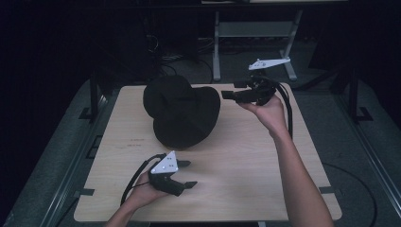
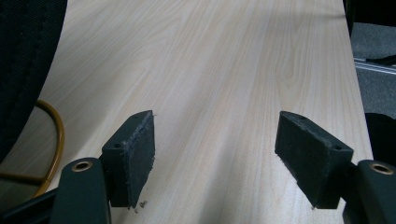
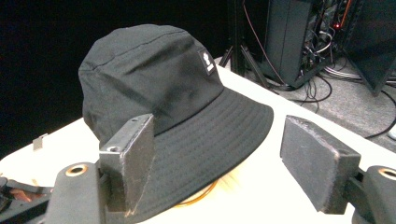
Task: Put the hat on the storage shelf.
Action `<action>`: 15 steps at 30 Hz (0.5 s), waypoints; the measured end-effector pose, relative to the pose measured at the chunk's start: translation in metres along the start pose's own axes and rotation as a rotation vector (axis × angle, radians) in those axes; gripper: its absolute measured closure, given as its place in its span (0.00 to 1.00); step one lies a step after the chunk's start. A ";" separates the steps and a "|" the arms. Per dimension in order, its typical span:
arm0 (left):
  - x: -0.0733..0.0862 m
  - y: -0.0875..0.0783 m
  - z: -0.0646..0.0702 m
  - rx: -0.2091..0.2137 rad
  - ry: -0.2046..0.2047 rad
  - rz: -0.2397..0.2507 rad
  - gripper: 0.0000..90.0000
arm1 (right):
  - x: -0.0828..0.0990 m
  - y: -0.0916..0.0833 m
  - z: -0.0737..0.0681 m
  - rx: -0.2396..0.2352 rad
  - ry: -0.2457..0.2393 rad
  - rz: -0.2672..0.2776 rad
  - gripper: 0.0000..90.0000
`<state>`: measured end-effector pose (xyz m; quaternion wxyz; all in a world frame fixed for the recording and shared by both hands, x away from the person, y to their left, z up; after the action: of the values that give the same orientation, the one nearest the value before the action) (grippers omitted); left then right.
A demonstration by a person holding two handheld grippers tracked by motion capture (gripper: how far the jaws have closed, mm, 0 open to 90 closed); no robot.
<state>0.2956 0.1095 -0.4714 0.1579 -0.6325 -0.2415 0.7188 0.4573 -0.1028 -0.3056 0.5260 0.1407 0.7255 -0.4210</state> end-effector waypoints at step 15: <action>0.001 -0.002 0.001 -0.001 0.007 -0.014 0.31 | 0.027 -0.021 0.003 0.015 0.001 -0.008 0.27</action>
<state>0.2940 0.1112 -0.4708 0.1635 -0.6333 -0.2458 0.7154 0.4341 -0.1243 -0.3201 0.5229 0.1420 0.7231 -0.4284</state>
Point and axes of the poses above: each handheld gripper's, and its own axes: y roughly forward along the jaws, x roughly out of its underside, z roughly to its right, the point moved 7 cm from there along y, roughly forward along the jaws, and after that the axes turned 12 degrees about x, right-handed, at the moved point
